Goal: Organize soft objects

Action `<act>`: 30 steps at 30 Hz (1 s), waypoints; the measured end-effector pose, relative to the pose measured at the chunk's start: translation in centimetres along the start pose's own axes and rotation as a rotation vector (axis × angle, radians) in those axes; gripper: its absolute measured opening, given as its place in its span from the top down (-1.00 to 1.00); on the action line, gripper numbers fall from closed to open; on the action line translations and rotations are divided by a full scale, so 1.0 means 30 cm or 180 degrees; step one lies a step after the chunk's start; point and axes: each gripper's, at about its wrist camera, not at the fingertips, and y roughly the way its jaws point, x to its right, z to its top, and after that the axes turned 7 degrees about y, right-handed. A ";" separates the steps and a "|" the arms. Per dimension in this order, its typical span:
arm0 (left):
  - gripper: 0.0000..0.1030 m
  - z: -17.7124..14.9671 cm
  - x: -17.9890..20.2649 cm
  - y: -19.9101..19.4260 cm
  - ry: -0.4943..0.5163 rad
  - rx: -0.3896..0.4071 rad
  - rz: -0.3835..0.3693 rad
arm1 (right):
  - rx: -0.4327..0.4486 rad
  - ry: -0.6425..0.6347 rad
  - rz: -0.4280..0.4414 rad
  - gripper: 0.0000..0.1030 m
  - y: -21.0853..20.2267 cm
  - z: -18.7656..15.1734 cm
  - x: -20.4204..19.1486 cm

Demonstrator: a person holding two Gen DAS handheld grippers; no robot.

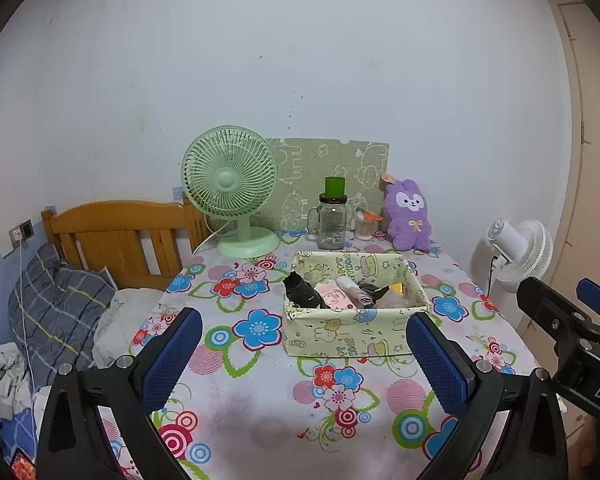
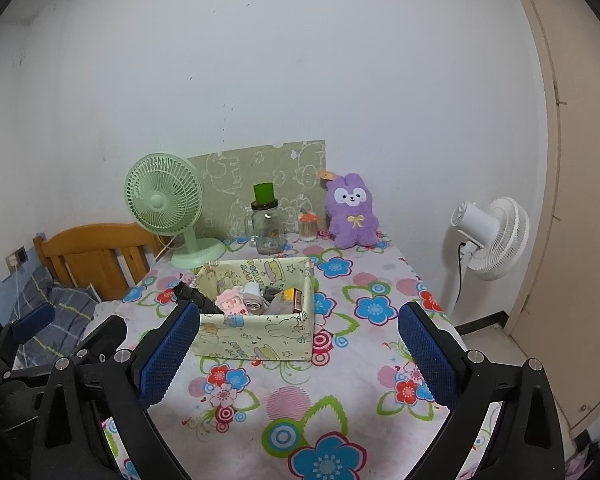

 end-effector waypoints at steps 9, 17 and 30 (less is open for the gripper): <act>-0.99 -0.005 0.002 -0.005 -0.0002 -0.0001 -0.0021 | 0.0039 -0.0006 -0.0025 -0.98 -0.012 -0.010 0.003; -0.99 -0.002 -0.003 -0.010 -0.0017 0.0035 -0.0017 | 0.0062 -0.0008 -0.0009 -0.98 -0.016 -0.006 0.002; -0.99 0.000 0.000 -0.014 -0.0031 0.0046 -0.0006 | 0.0065 -0.0006 -0.0002 -0.99 -0.003 0.000 -0.002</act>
